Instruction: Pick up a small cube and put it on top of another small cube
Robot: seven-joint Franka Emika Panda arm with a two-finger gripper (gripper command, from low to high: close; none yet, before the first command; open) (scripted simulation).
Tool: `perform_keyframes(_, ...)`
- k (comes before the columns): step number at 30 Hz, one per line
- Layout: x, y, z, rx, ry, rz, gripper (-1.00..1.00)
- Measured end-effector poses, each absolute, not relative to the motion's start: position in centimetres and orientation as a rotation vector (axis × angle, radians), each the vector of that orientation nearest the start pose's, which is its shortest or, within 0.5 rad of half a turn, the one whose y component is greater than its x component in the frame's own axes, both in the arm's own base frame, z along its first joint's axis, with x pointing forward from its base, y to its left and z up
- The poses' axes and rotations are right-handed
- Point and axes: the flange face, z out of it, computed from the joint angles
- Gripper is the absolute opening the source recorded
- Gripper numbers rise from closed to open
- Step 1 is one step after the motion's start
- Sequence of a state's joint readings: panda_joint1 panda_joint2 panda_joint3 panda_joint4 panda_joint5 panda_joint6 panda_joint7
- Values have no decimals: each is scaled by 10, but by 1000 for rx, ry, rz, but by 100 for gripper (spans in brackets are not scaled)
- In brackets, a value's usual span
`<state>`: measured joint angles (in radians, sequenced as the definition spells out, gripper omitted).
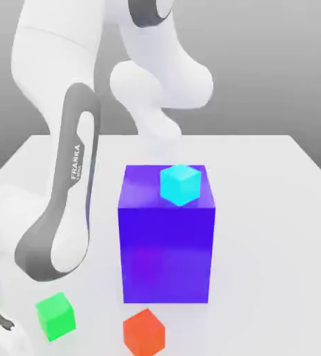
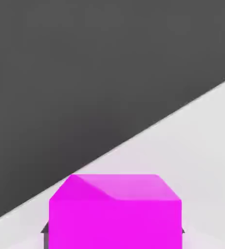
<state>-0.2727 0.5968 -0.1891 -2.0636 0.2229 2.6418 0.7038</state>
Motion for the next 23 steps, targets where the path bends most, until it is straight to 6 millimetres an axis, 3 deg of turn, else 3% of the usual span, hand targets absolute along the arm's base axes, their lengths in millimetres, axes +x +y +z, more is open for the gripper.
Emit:
perform_keyframes(4, 513, -261, 194, -2462, 1950, 1, -100)
perform_keyframes(13, 446, -199, 239, -2378, 2051, 1, -100)
perform_keyframes(15, 436, -190, 233, -2368, 2063, 0, -100)
perform_keyframes(18, 434, -188, 199, -2366, 2066, -1, -100)
perform_keyframes(19, 433, -187, 187, -2366, 2066, -1, 100)
perform_keyframes(23, 433, -187, 187, -2366, 2066, -1, 100)
